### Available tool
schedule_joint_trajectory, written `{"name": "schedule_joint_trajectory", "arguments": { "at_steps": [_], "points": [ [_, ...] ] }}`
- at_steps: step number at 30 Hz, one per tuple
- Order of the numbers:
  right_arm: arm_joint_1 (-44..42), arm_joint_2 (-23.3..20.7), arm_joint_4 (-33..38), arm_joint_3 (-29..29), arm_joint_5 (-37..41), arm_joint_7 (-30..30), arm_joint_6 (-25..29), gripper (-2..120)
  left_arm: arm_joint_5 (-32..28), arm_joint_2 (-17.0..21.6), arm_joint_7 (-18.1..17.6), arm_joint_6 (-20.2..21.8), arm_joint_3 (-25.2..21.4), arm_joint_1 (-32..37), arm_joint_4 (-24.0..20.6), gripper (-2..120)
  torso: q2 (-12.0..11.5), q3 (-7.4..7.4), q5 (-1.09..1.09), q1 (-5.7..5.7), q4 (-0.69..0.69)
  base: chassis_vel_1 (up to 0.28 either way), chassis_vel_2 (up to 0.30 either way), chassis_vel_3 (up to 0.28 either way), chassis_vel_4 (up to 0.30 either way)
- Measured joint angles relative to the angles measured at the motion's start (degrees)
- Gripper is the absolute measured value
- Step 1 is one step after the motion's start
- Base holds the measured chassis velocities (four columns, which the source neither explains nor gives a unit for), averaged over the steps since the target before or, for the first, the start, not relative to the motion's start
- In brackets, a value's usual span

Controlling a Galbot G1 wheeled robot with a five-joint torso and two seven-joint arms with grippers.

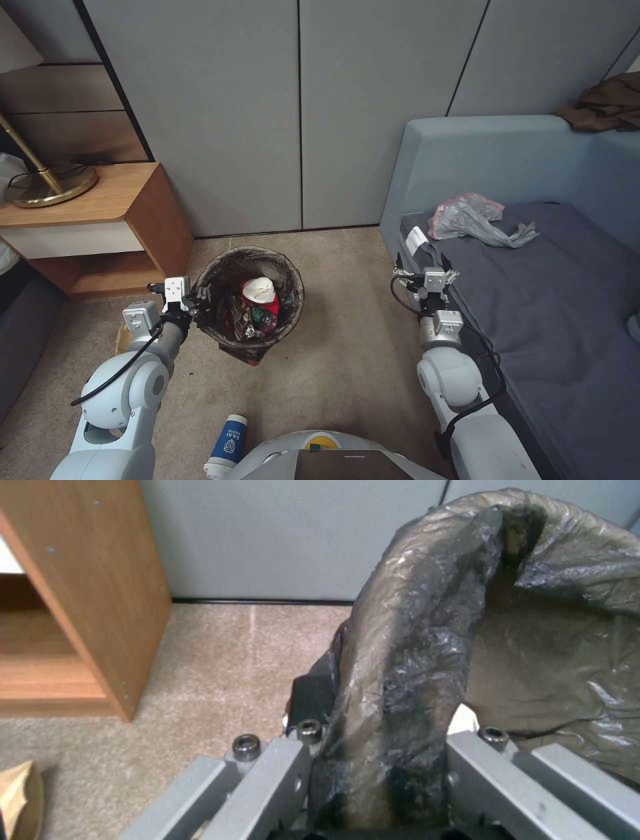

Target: Pick up the trash bin, then pick up the garbage from the floor and place it into the trash bin.

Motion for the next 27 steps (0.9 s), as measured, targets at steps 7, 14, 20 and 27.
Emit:
{"name": "schedule_joint_trajectory", "arguments": {
  "at_steps": [7, 14, 20, 27],
  "points": [
    [0.42, -0.37, -0.11, -0.57, 0.30, 0.16, -0.69, 100, -0.11, -0.19, 0.00, 0.21, -0.11, -0.18, 0.21, 6, -0.01, 0.00, 0.00, 0.00, 0.00, 0.014, 0.018, 0.019, 0.021],
    [0.44, 0.07, -0.53, -1.01, 0.34, 0.21, -0.77, 100, -0.19, -0.32, 0.00, 0.26, -0.32, -0.17, 0.26, 6, -0.01, 0.00, 0.00, 0.00, 0.00, 0.031, 0.041, 0.046, 0.032],
    [0.46, 0.37, -0.54, -1.40, 0.32, 0.24, -0.92, 100, -0.23, -0.37, 0.01, 0.34, -0.32, -0.27, 0.39, 6, -0.01, 0.00, 0.00, 0.00, 0.00, 0.065, 0.061, 0.061, 0.065],
    [0.50, 0.24, -0.52, -1.93, 0.51, 0.34, -1.45, 100, -0.30, -0.39, 0.00, 0.40, -0.24, -0.45, 0.48, 6, -0.01, 0.00, 0.00, 0.00, 0.01, 0.089, 0.078, 0.079, 0.075]
  ]
}}
